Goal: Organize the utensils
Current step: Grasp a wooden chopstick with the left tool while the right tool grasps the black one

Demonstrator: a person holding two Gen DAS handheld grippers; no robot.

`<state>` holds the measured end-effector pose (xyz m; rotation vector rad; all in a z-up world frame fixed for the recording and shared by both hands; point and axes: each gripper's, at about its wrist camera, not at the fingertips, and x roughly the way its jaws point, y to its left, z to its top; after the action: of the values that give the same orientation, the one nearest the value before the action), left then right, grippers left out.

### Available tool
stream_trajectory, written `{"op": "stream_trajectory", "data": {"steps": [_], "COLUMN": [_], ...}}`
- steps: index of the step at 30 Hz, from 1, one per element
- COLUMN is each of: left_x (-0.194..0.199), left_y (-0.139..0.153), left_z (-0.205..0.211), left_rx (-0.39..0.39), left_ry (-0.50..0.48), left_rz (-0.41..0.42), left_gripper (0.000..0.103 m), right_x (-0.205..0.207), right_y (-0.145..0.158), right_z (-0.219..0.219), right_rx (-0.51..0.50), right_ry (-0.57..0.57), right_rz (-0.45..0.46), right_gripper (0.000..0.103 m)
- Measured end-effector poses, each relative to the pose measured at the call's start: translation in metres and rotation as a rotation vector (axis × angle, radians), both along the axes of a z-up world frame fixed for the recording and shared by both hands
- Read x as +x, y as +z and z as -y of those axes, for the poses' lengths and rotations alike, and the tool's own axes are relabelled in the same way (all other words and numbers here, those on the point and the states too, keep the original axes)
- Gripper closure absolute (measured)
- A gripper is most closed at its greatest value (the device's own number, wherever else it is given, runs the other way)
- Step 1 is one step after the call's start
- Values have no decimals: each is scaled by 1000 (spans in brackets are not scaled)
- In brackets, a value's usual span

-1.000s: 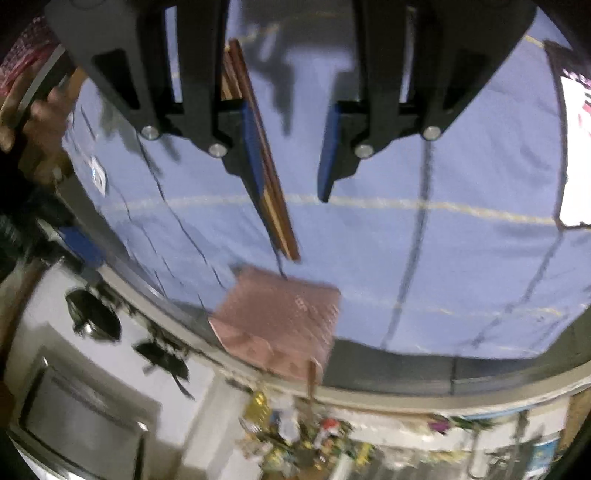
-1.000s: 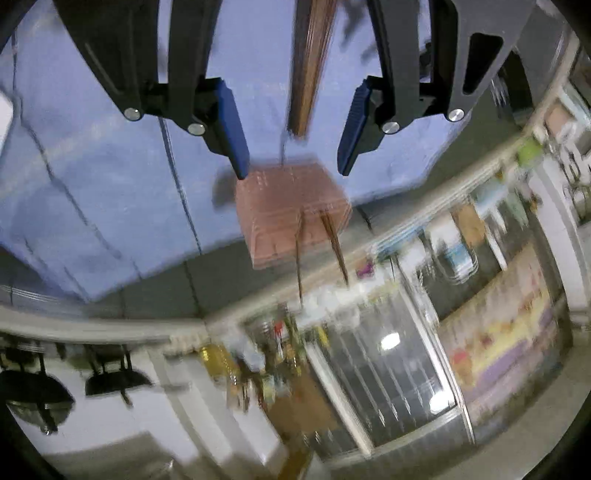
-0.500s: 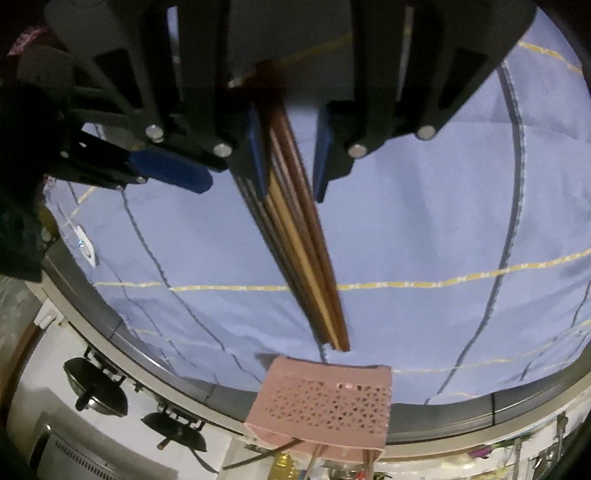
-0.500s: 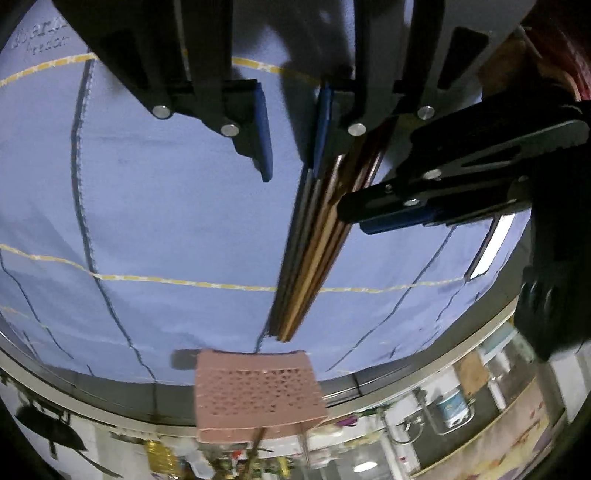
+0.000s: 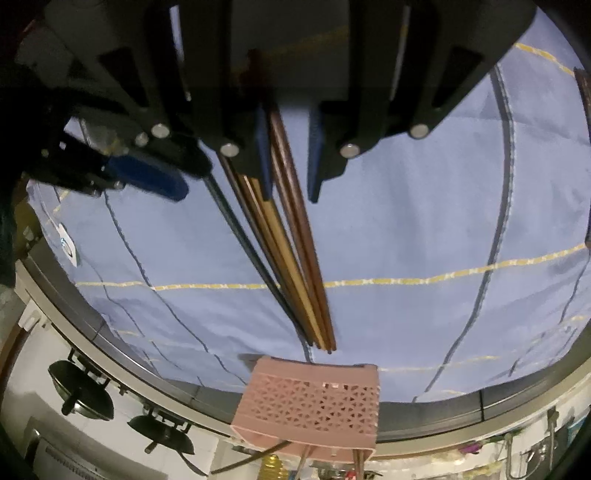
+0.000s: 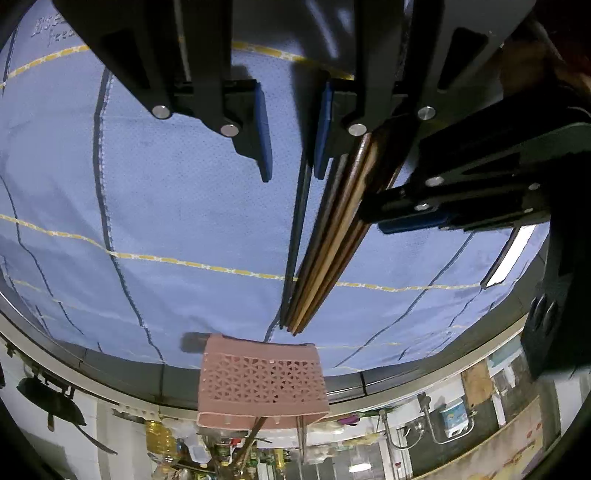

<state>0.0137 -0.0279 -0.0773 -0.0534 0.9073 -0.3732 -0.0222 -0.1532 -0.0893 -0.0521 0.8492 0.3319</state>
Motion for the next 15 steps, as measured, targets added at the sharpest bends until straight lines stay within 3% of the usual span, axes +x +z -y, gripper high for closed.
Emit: {"op": "stream_trajectory", "data": {"steps": [3,8,15], "left_x": [3,3,1], "left_y": [0,0,1], "left_z": [-8,-18,-5], "left_rx": [-55,-68,10], "left_ry": [6,31,35], "left_rz": [-32,-36,5], "left_gripper": [84,84,84], "right_x": [1,8,4], "right_y": [0,0,-1], "right_z": [0,19,11], "right_rx": [-18,11,-9], "right_ry": [-2,-74,-54], "right_rz": [13,1,16], "right_gripper": [80,80,80]}}
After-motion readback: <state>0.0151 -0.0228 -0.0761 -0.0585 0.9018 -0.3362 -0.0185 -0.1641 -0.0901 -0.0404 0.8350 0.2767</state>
